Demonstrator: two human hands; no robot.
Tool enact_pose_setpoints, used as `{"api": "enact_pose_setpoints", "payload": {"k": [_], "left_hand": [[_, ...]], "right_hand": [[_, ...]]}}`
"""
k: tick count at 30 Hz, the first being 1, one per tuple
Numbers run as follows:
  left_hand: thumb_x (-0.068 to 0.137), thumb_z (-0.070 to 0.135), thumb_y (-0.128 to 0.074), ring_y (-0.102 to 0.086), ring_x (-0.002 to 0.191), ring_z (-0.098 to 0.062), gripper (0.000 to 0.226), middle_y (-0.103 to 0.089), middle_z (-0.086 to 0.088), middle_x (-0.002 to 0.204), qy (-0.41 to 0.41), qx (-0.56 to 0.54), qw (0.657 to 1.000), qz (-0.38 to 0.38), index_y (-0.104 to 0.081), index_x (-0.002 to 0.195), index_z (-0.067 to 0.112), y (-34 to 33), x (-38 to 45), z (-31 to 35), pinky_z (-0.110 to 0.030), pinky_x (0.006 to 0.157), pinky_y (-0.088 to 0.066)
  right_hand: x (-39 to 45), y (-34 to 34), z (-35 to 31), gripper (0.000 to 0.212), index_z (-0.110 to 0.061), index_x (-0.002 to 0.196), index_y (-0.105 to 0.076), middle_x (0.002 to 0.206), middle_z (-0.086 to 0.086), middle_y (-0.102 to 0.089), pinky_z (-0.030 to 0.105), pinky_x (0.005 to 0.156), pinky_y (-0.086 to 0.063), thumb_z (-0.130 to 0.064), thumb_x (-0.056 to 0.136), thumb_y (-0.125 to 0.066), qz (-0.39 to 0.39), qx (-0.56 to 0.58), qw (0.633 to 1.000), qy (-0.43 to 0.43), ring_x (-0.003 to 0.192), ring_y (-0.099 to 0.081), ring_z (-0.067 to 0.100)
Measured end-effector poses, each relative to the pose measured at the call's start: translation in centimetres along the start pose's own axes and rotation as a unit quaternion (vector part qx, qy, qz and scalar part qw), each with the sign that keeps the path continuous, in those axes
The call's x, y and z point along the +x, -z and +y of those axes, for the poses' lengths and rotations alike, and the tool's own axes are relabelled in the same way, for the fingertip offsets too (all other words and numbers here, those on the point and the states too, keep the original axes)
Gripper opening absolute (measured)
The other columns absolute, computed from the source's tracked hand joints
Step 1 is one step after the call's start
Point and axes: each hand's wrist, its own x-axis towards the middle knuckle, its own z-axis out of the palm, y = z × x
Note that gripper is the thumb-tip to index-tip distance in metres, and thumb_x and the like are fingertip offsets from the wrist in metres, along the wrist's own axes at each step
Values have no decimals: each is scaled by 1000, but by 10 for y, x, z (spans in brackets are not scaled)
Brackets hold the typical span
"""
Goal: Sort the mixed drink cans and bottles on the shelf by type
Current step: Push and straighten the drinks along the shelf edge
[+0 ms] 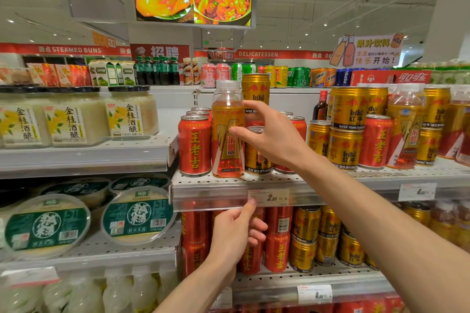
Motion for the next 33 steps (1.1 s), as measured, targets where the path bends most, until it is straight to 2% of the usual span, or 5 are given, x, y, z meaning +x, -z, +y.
{"api": "enact_pose_setpoints", "payload": {"k": [10, 15, 19, 23, 33], "left_hand": [[98, 40, -60, -64, 49, -10, 41, -73, -6, 63, -3, 6, 1000, -9, -75, 88, 3, 1, 1, 1, -17, 46, -47], [98, 39, -62, -63, 48, -11, 39, -71, -5, 61, -5, -5, 1000, -9, -74, 90, 2, 2, 1, 1, -17, 46, -48], [99, 37, -62, -63, 48, -11, 38, -71, -5, 60, -9, 4, 1000, -11, -74, 90, 2, 0, 2, -2, -18, 47, -49], [98, 38, -63, -63, 48, -12, 39, -71, -5, 61, -3, 4, 1000, -13, -74, 89, 2, -3, 4, -2, -19, 46, -48], [98, 37, -63, -63, 48, -12, 40, -70, -7, 61, -5, -1, 1000, -10, -74, 90, 0, -5, 3, -2, -17, 45, -48]], "right_hand": [[9, -3, -2, 51, -14, 134, -56, 111, 2, -63, 26, 58, -55, -42, 93, -68, 112, -99, 982, 119, 66, -56, 7], [23, 15, 11, 37, -14, 123, -60, 107, -1, -58, 36, 75, -57, -40, 96, -65, 186, -60, 980, 35, 87, -61, 15], [33, 28, 28, 51, -14, 135, -56, 124, 4, -59, 41, 100, -50, -45, 95, -64, 112, -93, 988, -41, 117, -57, 20], [42, 29, 31, 76, -15, 150, -42, 141, 5, -58, 47, 107, -47, -57, 91, -64, 14, -88, 990, -113, 130, -54, 24], [50, 26, 32, 76, -14, 146, -49, 125, 4, -71, 46, 99, -53, -62, 89, -65, -18, -106, 984, -139, 114, -66, 23]]}}
